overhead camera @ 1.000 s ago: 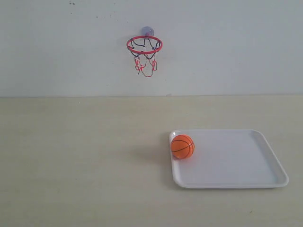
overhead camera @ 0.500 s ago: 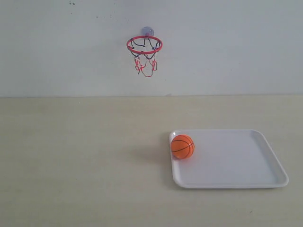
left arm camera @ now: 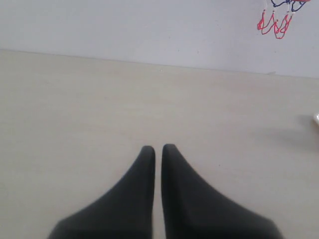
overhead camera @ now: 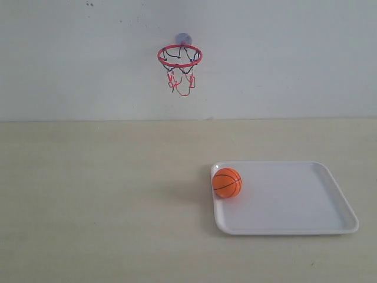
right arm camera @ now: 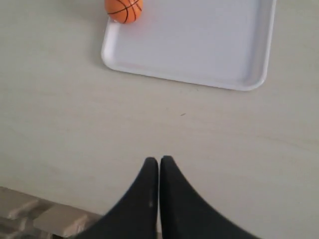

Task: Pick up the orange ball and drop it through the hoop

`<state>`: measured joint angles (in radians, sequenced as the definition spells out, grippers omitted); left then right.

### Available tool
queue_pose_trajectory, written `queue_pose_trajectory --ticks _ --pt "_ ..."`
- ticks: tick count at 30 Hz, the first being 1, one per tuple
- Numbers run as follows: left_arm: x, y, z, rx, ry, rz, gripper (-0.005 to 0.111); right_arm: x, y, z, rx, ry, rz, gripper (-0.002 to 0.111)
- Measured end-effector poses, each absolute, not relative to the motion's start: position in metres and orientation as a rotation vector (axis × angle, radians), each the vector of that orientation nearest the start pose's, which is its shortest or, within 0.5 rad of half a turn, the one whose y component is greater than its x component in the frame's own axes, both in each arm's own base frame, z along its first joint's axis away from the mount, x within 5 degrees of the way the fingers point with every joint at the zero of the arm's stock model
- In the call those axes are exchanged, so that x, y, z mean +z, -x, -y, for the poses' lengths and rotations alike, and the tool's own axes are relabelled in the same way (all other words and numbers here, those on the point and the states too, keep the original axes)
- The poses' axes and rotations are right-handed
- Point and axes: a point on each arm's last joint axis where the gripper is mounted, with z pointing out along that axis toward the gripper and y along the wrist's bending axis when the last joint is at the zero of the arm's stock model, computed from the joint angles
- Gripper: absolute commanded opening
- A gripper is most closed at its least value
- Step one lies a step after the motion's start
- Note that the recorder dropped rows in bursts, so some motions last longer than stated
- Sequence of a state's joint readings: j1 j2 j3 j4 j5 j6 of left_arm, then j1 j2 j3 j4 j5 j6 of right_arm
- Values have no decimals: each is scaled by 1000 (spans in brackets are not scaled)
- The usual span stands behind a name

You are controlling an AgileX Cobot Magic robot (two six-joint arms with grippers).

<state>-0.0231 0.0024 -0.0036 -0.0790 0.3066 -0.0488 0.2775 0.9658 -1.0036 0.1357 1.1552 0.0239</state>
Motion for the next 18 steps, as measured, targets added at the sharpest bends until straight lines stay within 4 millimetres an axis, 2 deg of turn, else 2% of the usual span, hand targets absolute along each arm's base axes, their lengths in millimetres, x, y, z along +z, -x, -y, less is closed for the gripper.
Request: queue_pose_trajectory --ticks 2,4,10,12,18 --pt "187 -54 3 -127 73 -1788 4 345 -168 -62 311 338 -2626 7" --pt "187 -54 3 -127 73 -1788 4 331 -187 -69 328 350 -2667 19" --pt "187 -54 3 -127 73 -1788 4 276 -239 -92 419 395 -2817 81" --pt "187 -54 3 -127 73 -1788 4 258 -255 -97 435 398 -2851 86" --pt "187 -54 3 -127 73 -1788 4 219 -308 -115 480 285 -2914 83"
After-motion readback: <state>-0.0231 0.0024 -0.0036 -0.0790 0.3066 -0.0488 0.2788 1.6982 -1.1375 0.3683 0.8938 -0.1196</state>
